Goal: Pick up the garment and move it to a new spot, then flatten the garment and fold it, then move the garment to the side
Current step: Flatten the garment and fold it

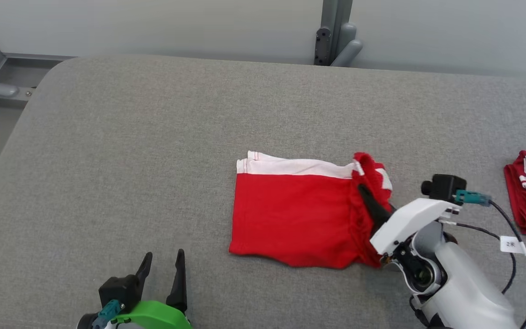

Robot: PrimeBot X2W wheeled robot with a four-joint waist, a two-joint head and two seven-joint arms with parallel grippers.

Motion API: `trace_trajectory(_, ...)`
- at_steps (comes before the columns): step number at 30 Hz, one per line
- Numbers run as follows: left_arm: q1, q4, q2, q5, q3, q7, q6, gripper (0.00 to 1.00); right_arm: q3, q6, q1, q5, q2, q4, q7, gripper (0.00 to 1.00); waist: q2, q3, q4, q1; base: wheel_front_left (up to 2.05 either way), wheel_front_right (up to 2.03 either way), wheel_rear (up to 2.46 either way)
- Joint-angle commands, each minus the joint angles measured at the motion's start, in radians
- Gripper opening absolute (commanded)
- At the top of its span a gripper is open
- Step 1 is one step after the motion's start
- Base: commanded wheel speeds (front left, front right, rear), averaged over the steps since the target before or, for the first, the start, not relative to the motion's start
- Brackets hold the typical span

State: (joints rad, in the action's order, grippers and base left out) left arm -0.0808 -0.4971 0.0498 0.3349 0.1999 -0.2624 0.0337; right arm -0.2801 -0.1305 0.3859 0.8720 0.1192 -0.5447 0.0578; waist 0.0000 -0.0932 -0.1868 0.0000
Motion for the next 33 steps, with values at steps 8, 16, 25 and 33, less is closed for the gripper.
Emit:
trace_trajectory(8,0.002,-0.009,0.002,0.022,0.027,-0.003,-0.008,1.00,-0.101,0.000,0.046,0.076,-0.038,0.035,0.099,0.00,0.0000,-0.001,-0.090,0.0000,0.00,0.00,0.00)
trace_trajectory(16,0.000,-0.013,0.002,0.033,0.042,-0.003,-0.009,1.00,-0.153,0.000,0.114,0.053,-0.060,-0.077,0.069,0.00,0.0000,-0.006,-0.178,0.0000,0.00,0.00,0.00)
trace_trajectory(25,0.021,-0.021,0.002,0.036,0.040,-0.003,-0.012,1.00,-0.252,0.000,0.186,0.100,-0.066,-0.187,-0.065,1.00,0.0000,-0.003,-0.247,0.0000,0.00,0.00,0.00)
trace_trajectory(33,0.029,-0.009,0.002,0.019,0.001,-0.003,-0.018,1.00,-0.287,0.000,0.200,0.156,-0.054,-0.165,-0.248,1.00,0.0000,0.014,-0.183,0.0000,0.00,0.00,0.00)
